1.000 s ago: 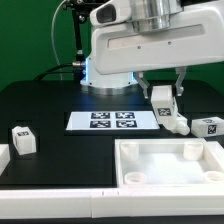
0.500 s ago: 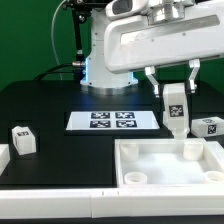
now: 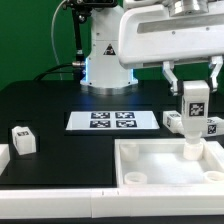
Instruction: Assemble square table
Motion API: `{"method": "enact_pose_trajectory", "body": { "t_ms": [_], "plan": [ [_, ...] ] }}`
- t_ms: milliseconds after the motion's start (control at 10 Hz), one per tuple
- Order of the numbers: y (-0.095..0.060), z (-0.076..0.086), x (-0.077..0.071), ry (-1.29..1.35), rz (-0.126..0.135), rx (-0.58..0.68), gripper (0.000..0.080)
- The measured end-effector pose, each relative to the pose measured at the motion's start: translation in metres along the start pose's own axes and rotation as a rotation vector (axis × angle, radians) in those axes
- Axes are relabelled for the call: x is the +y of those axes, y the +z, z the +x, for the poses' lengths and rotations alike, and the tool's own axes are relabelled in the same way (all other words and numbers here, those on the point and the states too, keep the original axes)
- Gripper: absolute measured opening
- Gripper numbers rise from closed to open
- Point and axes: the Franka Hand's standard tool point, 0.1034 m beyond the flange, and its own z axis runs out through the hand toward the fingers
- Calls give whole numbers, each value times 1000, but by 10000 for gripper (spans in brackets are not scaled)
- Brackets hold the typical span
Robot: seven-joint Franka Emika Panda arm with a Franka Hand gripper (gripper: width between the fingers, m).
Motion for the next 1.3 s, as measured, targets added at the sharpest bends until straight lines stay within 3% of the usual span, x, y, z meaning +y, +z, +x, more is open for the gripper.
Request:
{"method": "enact_pose_trajectory", "body": {
  "t_ms": [300, 500, 600, 1100, 1300],
  "plan": [
    [2, -1, -4, -15, 2, -6, 285],
    [10, 2, -26, -72, 2, 1, 285],
    [12, 7, -24, -85, -7, 52, 285],
    [17, 4, -23, -85, -12, 59, 285],
    [29, -1, -22, -94, -20, 59, 285]
  ]
}}
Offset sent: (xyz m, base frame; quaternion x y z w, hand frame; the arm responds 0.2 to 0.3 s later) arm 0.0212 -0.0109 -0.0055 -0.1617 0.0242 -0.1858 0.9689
